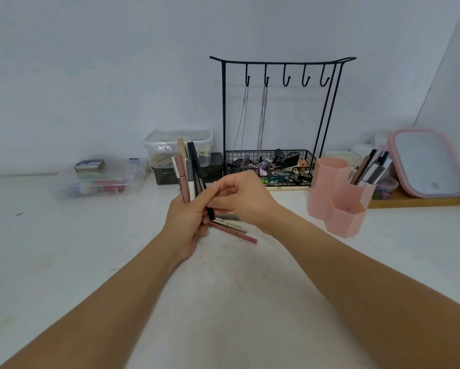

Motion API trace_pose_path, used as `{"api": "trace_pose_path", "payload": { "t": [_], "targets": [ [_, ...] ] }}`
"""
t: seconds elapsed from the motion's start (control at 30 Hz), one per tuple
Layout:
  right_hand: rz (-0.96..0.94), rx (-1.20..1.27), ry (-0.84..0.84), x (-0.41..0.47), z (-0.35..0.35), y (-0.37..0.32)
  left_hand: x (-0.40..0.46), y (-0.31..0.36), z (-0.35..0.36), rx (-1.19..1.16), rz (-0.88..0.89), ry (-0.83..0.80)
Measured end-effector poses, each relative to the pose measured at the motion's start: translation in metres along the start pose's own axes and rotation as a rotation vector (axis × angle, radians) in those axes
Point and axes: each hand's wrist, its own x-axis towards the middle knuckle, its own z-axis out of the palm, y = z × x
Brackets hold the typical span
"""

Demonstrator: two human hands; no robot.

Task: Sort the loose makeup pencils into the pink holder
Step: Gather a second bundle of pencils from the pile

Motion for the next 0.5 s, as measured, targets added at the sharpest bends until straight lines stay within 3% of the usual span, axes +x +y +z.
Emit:
{"api": "trace_pose_path", "payload": {
  "t": [0.13, 0.2, 0.23, 0.37, 0.5],
  "targets": [
    [0.027, 0.056, -0.057, -0.003, -0.006, 0.000, 0.002, -0.001, -0.001, 0.018, 0.020, 0.066],
    [0.090, 0.147, 0.032, 0.001, -0.013, 0.004, 0.003, -0.002, -0.001, 0.021, 0.037, 0.105],
    [0.090, 0.076, 0.110, 0.005, -0.020, 0.008, 0.004, -0.002, -0.001, 0.025, 0.038, 0.110],
    [-0.018, -0.779, 0.310, 0.020, -0.055, 0.043, 0.003, -0.001, 0.001, 0.004, -0.007, 0.077],
    [0.137, -0.985, 0.238, 0.023, -0.070, 0.073, 0.001, -0.001, 0.002, 0.022, -0.024, 0.022]
  ]
}}
